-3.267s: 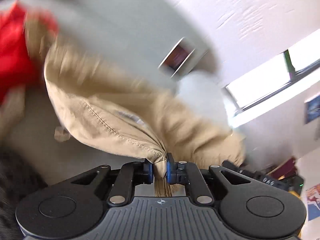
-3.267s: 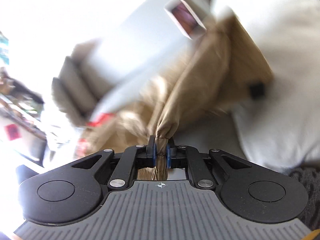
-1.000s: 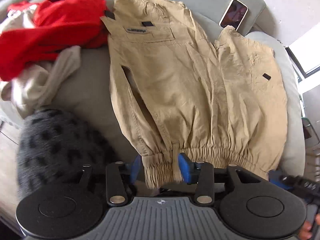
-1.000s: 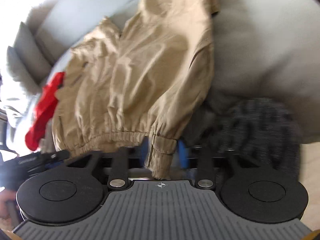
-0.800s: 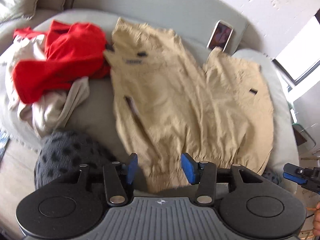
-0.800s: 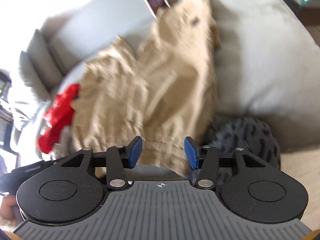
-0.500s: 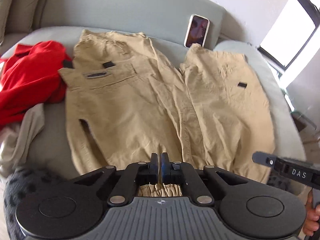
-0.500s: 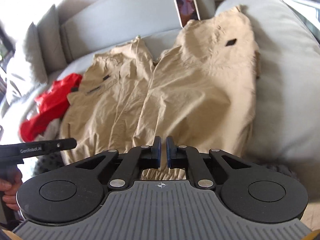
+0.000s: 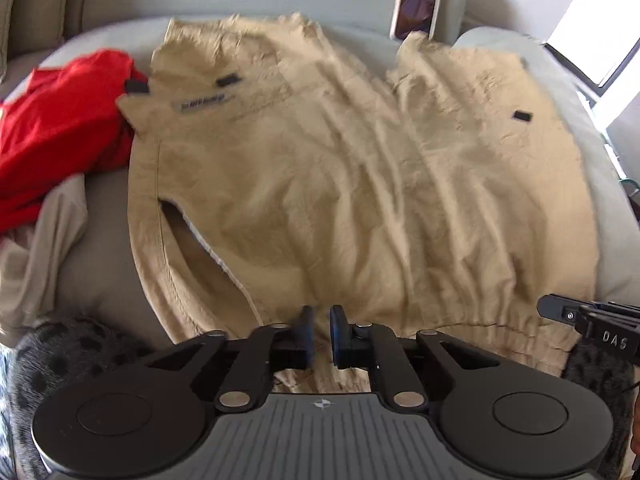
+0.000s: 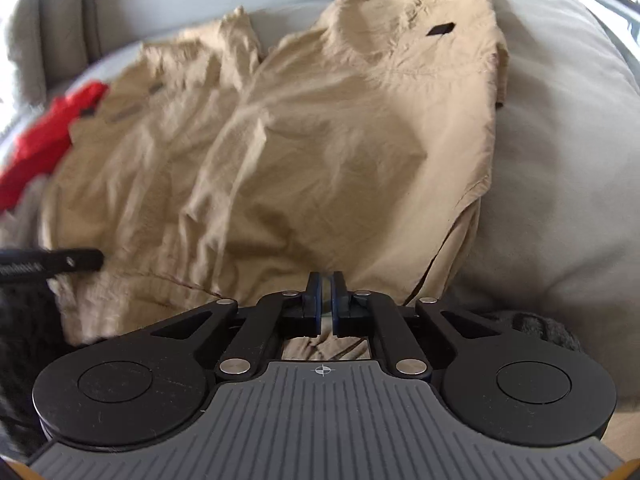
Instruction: Fold clothes
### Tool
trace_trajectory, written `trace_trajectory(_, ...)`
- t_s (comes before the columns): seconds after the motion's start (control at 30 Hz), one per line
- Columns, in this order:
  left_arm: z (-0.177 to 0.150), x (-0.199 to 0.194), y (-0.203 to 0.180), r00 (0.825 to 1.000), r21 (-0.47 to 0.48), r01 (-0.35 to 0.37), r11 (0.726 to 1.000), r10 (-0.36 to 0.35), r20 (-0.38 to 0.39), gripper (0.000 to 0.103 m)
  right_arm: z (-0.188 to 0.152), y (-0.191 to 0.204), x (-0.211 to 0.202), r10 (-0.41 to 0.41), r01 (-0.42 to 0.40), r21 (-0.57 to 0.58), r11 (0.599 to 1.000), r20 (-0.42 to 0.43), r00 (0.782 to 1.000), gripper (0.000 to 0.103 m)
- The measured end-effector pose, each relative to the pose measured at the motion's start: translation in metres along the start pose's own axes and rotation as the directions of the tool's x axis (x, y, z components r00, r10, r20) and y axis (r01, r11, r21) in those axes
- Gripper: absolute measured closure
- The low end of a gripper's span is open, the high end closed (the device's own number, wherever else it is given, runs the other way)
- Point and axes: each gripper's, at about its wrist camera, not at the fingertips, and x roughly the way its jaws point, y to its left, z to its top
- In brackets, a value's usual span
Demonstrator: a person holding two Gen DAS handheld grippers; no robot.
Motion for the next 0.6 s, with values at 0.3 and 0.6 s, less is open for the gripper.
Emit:
trace_trajectory(0.3, 0.000, -0.050, -0.078, 0.972, 0.250, 0.173, 0.953, -0.206, 0.111, 0.062, 0.025, -0.046, -0.089, 0.124, -0.153, 0.156, 0.976, 0.184, 0.975, 0.065)
trace_trajectory(0.6, -0.004, -0.021, -0.163, 0.945, 0.368, 0.279, 0.887, -0.322, 0.060, 0.057, 0.066, -0.100, -0.135, 0.015, -0.042, 0.139, 0.989, 0.190, 0.982, 0.049)
